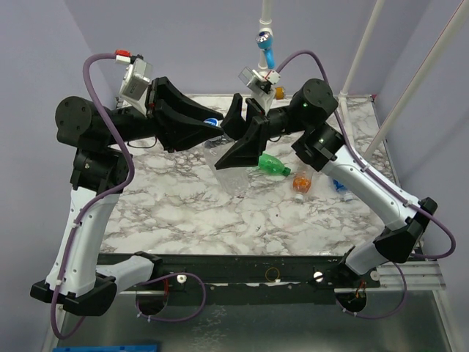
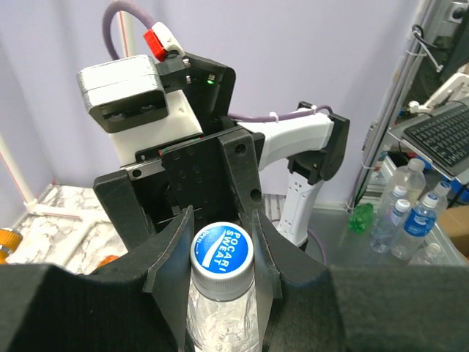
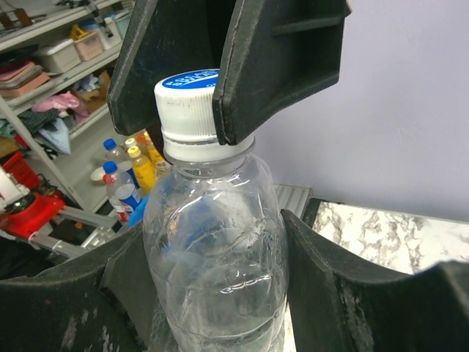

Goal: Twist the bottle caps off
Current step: Unscrew the bottle cap from the plastic bottle.

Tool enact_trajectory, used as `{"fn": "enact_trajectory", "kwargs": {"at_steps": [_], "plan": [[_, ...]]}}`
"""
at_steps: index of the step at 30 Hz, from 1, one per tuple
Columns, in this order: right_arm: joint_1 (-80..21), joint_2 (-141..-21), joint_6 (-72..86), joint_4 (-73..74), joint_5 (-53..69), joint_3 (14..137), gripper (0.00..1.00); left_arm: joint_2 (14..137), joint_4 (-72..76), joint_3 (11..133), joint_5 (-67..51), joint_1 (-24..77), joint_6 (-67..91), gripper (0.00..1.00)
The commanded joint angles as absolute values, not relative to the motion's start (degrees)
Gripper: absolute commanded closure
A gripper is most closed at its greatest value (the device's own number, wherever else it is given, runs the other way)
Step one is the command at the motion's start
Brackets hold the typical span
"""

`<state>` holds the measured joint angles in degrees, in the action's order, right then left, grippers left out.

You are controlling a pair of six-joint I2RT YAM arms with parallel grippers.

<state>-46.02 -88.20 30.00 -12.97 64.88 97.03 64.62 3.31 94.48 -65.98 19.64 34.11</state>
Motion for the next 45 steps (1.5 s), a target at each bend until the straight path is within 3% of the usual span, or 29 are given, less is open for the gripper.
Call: {"fn": "enact_trajectory", "kwargs": {"at_steps": [1,12,23,35,45], "plan": [[-44.91,-89.24,26.37,-6.38,53.83,100.23,1.0,62.64,-1.68,94.44,-62.34,20.83,31.25,1.0],[-44.47,-88.93,17.45,7.98,41.33,104.94,0.99,62.95,-11.88,96.02,-51.85,20.83,21.54,1.0],[-45.33,-88.13,12.95,13.03,26.67,104.82,0.99,63.42,-16.67,95.0,-31.82,20.83,13.71,1.0],[-58.95,-94.93,1.38,17.51,-14.16,111.32,0.99,64.84,-19.07,95.05,-18.66,21.09,12.62,1.0],[-66.77,-100.44,-16.08,10.79,-38.55,113.43,0.99,66.09,-21.41,97.01,-8.3,21.62,11.55,1.0]]}}
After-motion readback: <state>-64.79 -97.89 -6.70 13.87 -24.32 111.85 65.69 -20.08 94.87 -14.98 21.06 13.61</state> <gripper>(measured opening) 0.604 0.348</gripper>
